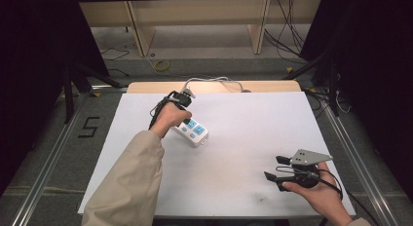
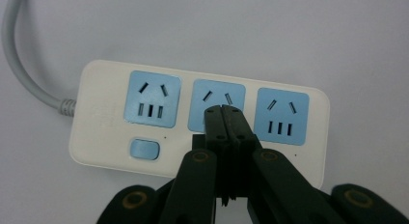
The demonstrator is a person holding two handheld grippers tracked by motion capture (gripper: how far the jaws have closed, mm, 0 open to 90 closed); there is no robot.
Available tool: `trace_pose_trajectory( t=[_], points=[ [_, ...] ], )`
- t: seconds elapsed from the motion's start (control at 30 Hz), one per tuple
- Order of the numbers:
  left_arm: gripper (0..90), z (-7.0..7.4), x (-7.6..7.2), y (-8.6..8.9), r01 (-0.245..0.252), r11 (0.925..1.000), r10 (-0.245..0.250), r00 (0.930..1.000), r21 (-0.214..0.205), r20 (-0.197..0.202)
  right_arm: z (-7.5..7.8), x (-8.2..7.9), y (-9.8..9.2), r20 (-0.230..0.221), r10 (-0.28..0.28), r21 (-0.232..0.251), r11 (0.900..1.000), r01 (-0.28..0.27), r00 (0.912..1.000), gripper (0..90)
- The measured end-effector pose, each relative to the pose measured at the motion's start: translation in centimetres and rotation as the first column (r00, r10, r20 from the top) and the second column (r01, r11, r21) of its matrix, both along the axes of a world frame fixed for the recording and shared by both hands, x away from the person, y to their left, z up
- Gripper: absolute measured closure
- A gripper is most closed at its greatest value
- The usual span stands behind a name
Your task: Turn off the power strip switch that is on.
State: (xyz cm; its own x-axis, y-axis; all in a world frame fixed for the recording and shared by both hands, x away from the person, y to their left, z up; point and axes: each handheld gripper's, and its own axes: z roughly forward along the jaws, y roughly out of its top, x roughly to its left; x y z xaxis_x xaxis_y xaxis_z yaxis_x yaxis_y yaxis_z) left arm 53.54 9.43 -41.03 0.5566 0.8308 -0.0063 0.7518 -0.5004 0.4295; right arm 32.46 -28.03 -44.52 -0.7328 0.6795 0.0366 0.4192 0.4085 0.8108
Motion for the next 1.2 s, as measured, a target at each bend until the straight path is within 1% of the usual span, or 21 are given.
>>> trace_pose_trajectory(
  t=[0.03,0.07,0.1,0.13,0.23,0.3,0.37,0.4,0.47,0.53,0.57,0.63,0.67,0.7,0.77,0.87,1.0,1.03,1.1,1.13,1.2],
  points=[
    [89.6,0.1,0.0,0.2,0.008,1.0000,-0.008,0.9999,-0.004,0.010,0.0,0.0,0.0,0.000,0.000,0.000,1.0000,0.000,1.0000,27.7],
    [88.6,0.2,0.0,0.2,0.004,0.9998,-0.004,0.9998,-0.018,0.018,0.0,0.0,0.0,0.000,0.002,-0.002,1.0000,-0.002,1.0000,27.7],
    [81.2,0.2,-0.1,0.3,0.007,0.9998,-0.007,0.9998,-0.021,0.021,0.0,0.0,0.0,-0.001,0.001,-0.002,1.0000,-0.001,1.0000,27.7],
    [79.8,0.2,-0.1,0.4,0.010,0.9998,-0.010,0.9996,-0.016,0.027,0.0,-0.1,0.0,0.001,0.000,-0.001,1.0000,0.000,1.0000,27.7],
    [74.3,0.6,-0.2,0.6,-0.001,0.9996,0.002,0.9979,-0.027,0.064,0.0,-0.1,-0.1,0.002,-0.002,0.000,1.0000,0.002,1.0000,27.7],
    [69.3,0.8,-0.3,0.7,-0.007,0.9980,0.011,0.9974,-0.063,0.072,0.0,0.0,-0.1,0.000,-0.004,0.001,1.0000,0.004,1.0000,27.7],
    [63.1,1.1,-0.4,0.9,-0.008,0.9940,0.017,0.9966,-0.109,0.080,0.0,0.0,0.0,0.000,-0.002,-0.001,1.0000,0.002,1.0000,27.6],
    [61.0,1.2,-0.5,0.9,-0.012,0.9923,0.023,0.9963,-0.123,0.083,0.0,0.0,0.0,0.001,-0.002,-0.001,1.0000,0.002,1.0000,27.7],
    [54.9,1.4,-0.6,1.1,-0.022,0.9902,0.037,0.9940,-0.138,0.103,0.0,-0.1,-0.1,0.001,-0.003,0.000,1.0000,0.003,1.0000,27.7],
    [45.0,1.6,-0.8,1.2,-0.026,0.9895,0.044,0.9916,-0.142,0.122,0.0,-0.1,-0.1,0.001,-0.008,0.005,1.0000,0.008,1.0000,27.6],
    [41.3,1.6,-1.0,1.2,-0.015,0.9901,0.037,0.9877,-0.140,0.152,0.0,-0.1,-0.1,0.001,-0.008,0.005,1.0000,0.008,1.0000,27.6],
    [33.2,1.9,-1.4,1.2,-0.013,0.9964,0.033,0.9716,-0.084,0.234,0.0,-0.1,-0.1,0.000,-0.007,0.005,1.0000,0.007,1.0000,27.6],
    [28.6,2.1,-1.6,1.3,-0.008,0.9973,0.026,0.9682,-0.074,0.249,0.0,-0.1,-0.1,0.001,-0.005,0.003,1.0000,0.005,1.0000,27.5],
    [26.3,2.2,-1.7,1.3,-0.009,0.9972,0.028,0.9678,-0.075,0.250,0.0,-0.1,-0.1,0.000,-0.005,0.003,1.0000,0.005,1.0000,27.5],
    [23.3,2.4,-2.0,1.4,0.004,0.9963,0.019,0.9657,-0.086,0.259,0.0,0.0,-0.1,-0.001,-0.001,-0.002,1.0000,0.001,1.0000,27.4],
    [20.8,2.6,-2.4,1.5,0.026,0.9929,0.004,0.9659,-0.116,0.259,0.0,-0.1,-0.1,-0.001,-0.003,-0.001,1.0000,0.003,1.0000,27.4],
    [17.9,2.7,-3.0,1.9,0.032,0.9923,0.000,0.9656,-0.120,0.260,0.0,0.0,-0.1,-0.002,-0.004,-0.001,1.0000,0.004,1.0000,27.4],
    [17.2,2.8,-3.1,2.0,0.036,0.9930,-0.005,0.9659,-0.113,0.259,0.0,0.0,-0.1,-0.002,-0.003,-0.001,1.0000,0.003,1.0000,27.4],
    [15.7,2.7,-3.3,2.3,0.059,0.9936,-0.030,0.9608,-0.096,0.276,0.0,0.0,-0.1,-0.001,-0.003,-0.001,1.0000,0.003,1.0000,27.3],
    [15.7,2.7,-3.4,2.4,0.063,0.9939,-0.035,0.9589,-0.090,0.282,0.0,0.0,0.0,0.000,-0.003,0.000,1.0000,0.003,1.0000,27.3],
    [15.6,2.6,-3.7,2.6,0.069,0.9942,-0.042,0.9577,-0.083,0.285,0.0,0.0,0.0,-0.001,-0.002,-0.001,1.0000,0.002,1.0000,27.3]
  ],
)
